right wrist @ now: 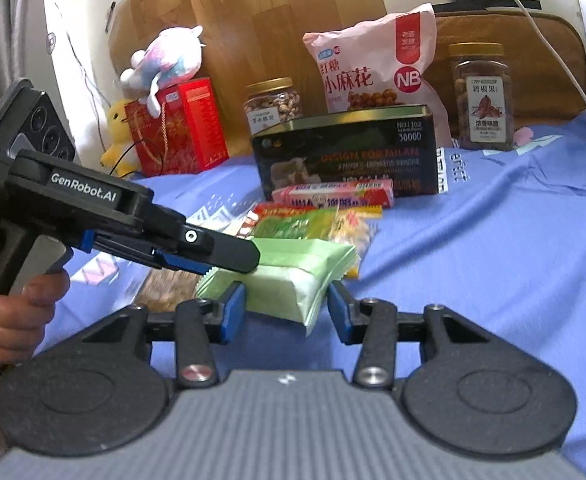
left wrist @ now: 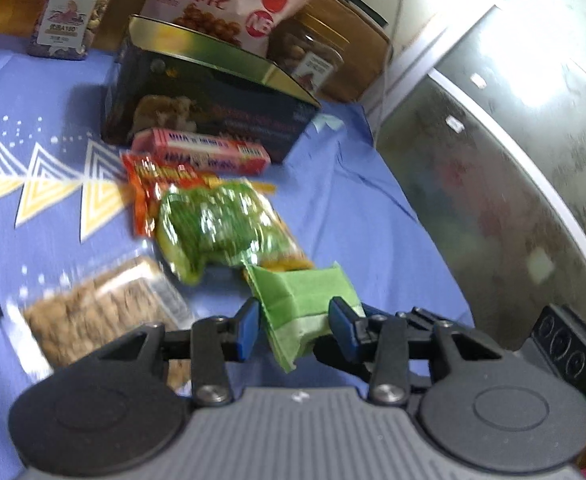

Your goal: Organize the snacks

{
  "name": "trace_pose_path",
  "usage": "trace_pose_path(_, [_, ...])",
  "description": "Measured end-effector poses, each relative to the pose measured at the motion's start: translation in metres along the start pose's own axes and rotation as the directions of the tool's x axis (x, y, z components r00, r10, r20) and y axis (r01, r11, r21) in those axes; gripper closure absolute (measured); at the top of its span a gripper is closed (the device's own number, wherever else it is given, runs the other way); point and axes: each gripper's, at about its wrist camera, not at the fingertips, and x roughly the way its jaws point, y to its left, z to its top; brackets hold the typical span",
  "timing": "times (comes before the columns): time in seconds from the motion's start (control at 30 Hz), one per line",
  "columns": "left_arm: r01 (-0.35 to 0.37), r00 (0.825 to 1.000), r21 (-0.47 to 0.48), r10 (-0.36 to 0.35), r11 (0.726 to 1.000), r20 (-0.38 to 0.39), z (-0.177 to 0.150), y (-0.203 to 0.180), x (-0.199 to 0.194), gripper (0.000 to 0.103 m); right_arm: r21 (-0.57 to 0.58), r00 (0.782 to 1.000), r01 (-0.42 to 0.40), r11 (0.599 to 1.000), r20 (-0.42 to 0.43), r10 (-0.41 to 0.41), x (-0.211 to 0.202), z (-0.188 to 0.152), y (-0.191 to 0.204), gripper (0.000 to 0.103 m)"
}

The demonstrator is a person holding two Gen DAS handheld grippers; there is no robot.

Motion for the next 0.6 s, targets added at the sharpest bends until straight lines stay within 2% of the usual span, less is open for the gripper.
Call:
trace_pose_path(0.3, [-0.019, 0.999, 0.033, 0.02, 0.999, -0.034, -0.03, -0.006, -0.002, 0.064, -0.045, 0.999, 0.013, 0.999, -0.03, -0.014, -0.014, -0.029, 0.016, 0.053])
trace_pose_path(0.5, [-0.02, 1.0, 0.047, 0.021, 0.999, -0.018, -0.036, -0.008, -0.004, 0.059, -0.076, 0.999, 0.044, 0.996, -0.012, -0.045, -0.017, -0.037, 0.022, 0.052])
trace_pose_path(0.6, [-0.024, 1.0, 0.064, 0.024, 0.998, -0.008, -0.039, -0.011, -0.005, 0.051, -0.082, 0.998, 0.061, 0.995, 0.003, -0.061, -0.018, -0.039, 0.022, 0.047])
